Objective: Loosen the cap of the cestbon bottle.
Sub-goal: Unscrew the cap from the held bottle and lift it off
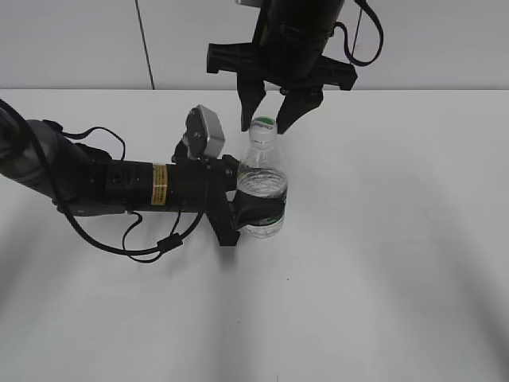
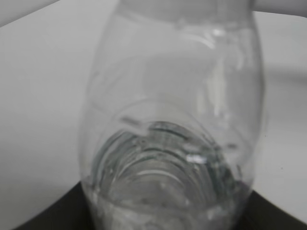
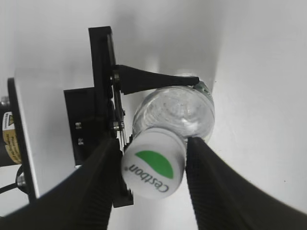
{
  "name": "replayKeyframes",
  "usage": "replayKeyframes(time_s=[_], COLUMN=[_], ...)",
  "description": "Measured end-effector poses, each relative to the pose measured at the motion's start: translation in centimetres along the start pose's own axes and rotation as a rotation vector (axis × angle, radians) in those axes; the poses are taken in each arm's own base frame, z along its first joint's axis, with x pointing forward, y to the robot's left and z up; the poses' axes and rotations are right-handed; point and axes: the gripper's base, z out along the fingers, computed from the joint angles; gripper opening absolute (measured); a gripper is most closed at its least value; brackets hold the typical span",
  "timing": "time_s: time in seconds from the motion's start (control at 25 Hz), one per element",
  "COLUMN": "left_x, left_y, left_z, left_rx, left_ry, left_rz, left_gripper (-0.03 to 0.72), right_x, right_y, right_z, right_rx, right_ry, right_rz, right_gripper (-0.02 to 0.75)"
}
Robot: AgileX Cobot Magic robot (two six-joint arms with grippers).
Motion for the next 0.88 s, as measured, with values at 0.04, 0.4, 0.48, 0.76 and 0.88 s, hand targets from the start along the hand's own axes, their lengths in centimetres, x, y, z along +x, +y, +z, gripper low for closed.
replayKeyframes(time_s=[0.04,0.4,0.48,0.76,0.88], left_x=[0.00,0.00,0.01,0.03,0.03], left_y=[0.00,0.00,0.00,0.02,0.02], left_z=[0.00,0.00,0.00,0.00,0.00], left_rx=[0.000,0.000,0.000,-0.002,-0.002], left_ry=[0.000,0.000,0.001,0.003,0.003], left_rz=[0.000,0.000,0.000,-0.001,-0.001], left_gripper=[0.363,0.363,0.363,0.363,0.363], right_x=[0.04,0.09,0.09,0.07,0.05], right_y=[-0.02,0.03,0.02,-0.02,-0.08], right_z=[0.05,0.10,0.10,0.10,0.10], right_rx=[0.000,-0.006,-0.005,-0.001,0.006], right_ry=[0.003,0.007,0.007,0.005,0.004], right_rz=[-0.001,-0.011,-0.015,-0.109,-0.298], right_gripper=[0.363,0.307,0.307,0.306,0.305])
